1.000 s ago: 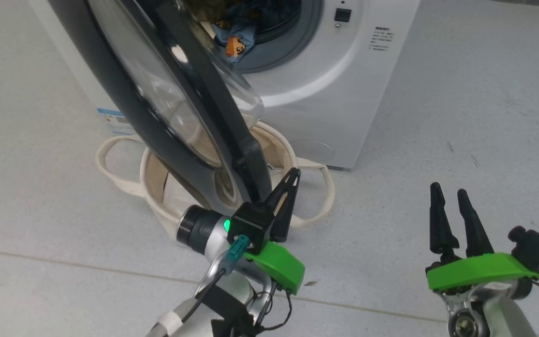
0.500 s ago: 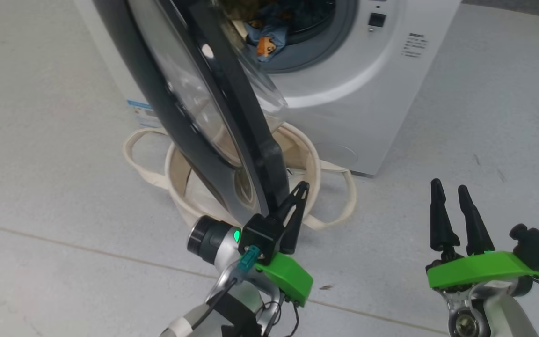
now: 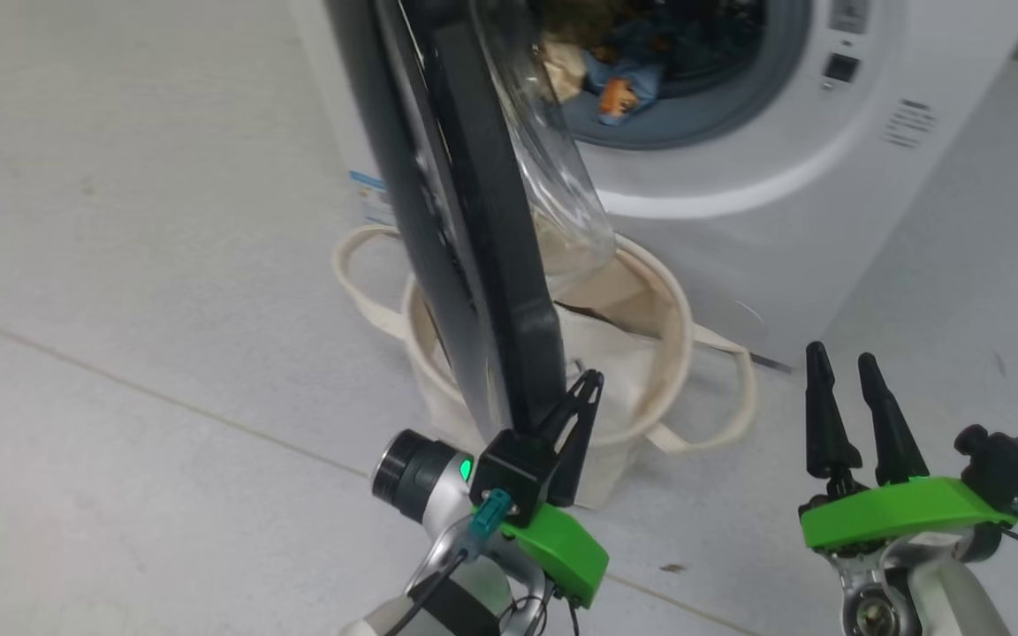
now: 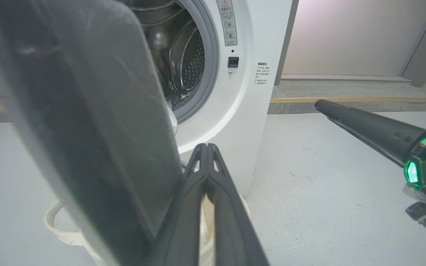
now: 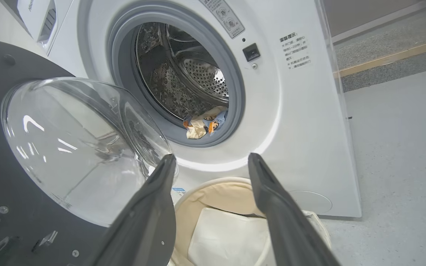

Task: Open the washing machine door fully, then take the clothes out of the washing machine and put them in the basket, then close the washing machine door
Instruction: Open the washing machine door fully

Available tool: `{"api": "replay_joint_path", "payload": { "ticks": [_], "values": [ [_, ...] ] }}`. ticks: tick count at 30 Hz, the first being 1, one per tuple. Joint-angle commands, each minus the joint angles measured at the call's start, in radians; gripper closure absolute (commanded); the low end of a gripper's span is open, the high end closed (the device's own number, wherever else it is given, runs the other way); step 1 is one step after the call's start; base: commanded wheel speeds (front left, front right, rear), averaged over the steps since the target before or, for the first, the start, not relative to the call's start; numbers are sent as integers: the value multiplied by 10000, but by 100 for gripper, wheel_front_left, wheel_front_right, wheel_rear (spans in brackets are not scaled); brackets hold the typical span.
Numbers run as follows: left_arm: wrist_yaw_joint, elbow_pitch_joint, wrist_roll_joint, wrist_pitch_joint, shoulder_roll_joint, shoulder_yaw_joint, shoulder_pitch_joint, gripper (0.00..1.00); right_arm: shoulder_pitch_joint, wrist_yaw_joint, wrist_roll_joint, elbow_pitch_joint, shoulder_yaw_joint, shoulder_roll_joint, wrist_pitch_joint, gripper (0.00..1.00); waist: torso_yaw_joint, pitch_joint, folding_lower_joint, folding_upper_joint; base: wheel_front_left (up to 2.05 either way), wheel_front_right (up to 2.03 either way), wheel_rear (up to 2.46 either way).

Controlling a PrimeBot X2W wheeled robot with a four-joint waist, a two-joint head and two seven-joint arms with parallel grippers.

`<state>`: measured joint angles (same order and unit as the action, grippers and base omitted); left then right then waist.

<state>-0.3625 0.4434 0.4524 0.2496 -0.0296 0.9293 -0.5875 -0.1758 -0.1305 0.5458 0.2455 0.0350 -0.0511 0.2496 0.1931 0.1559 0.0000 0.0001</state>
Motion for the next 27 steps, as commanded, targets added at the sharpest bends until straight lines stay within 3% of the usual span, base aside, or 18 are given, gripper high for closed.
{"api": "replay_joint_path", "payload": {
  "ticks": [1,12,27],
  "values": [
    [-233,-139,106,87,-206,-479,-234,100,11,-2,-89,-259,268,9,122,0,443,-163,0,-1,0,0,0],
    [-464,-59,180,109,-240,-625,-37,100,124,-2,-214,-20,189,9,122,0,1692,-464,0,-1,0,0,0],
    [-943,-23,290,120,-810,-1753,376,100,140,-2,-283,84,91,9,122,0,2082,-579,0,-1,0,0,0]
  ]
}}
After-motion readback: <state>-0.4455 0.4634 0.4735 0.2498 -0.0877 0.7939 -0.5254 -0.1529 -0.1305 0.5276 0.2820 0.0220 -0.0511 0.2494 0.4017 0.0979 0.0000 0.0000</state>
